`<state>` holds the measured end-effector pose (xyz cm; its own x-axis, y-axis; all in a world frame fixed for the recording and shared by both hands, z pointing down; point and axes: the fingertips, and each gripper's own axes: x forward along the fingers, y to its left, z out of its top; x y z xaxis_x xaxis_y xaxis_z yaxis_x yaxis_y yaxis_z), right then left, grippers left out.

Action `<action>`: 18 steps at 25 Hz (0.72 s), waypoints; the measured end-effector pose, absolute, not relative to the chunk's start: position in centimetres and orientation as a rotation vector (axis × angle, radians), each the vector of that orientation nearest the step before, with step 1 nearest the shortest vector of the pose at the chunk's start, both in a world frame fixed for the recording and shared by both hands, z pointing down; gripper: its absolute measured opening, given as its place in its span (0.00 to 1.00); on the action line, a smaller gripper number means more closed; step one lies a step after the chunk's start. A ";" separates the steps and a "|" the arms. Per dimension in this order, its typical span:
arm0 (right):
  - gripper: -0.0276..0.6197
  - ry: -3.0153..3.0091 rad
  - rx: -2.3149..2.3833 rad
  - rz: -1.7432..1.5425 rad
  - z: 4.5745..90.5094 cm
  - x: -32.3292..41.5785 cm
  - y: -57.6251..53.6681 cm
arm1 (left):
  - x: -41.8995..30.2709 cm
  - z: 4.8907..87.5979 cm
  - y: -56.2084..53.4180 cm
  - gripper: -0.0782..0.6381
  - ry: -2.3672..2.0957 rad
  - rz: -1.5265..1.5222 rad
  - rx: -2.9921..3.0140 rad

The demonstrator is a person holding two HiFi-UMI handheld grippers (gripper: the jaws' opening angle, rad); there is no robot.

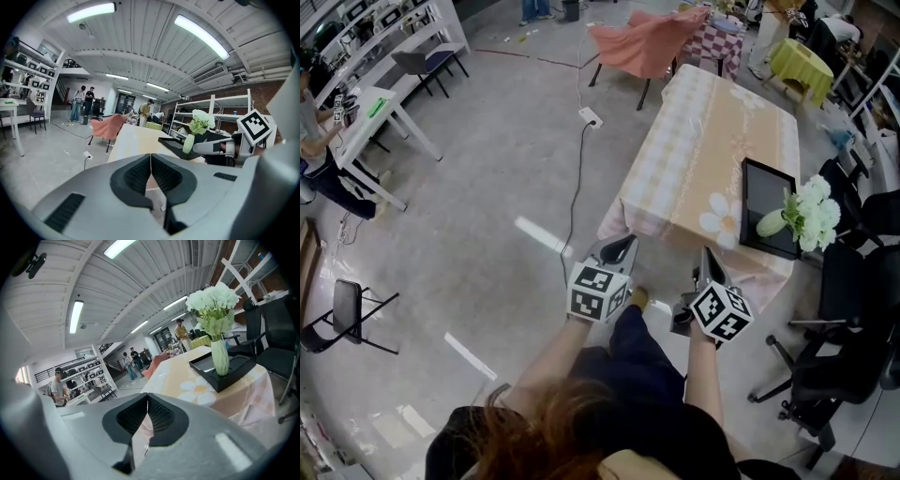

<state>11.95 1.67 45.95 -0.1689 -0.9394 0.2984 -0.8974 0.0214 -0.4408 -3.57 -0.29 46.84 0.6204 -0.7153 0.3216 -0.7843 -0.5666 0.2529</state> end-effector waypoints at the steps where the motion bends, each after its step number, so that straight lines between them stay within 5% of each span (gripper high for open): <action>1: 0.05 2.192 -1.973 -0.847 46.1 12.1 1.2 | -3.5 47.0 -0.8 0.13 -1.199 0.260 2.471; 18: 0.05 2.220 -1.947 -0.916 46.8 14.5 -8.2 | -0.9 47.2 -9.7 0.13 -1.228 0.275 2.419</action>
<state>14.46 -8.23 46.80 -0.2060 -0.9187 0.3369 -0.8890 0.0319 -0.4568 -0.93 -9.74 47.23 0.5924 -0.7245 0.3525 -0.8056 -0.5270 0.2706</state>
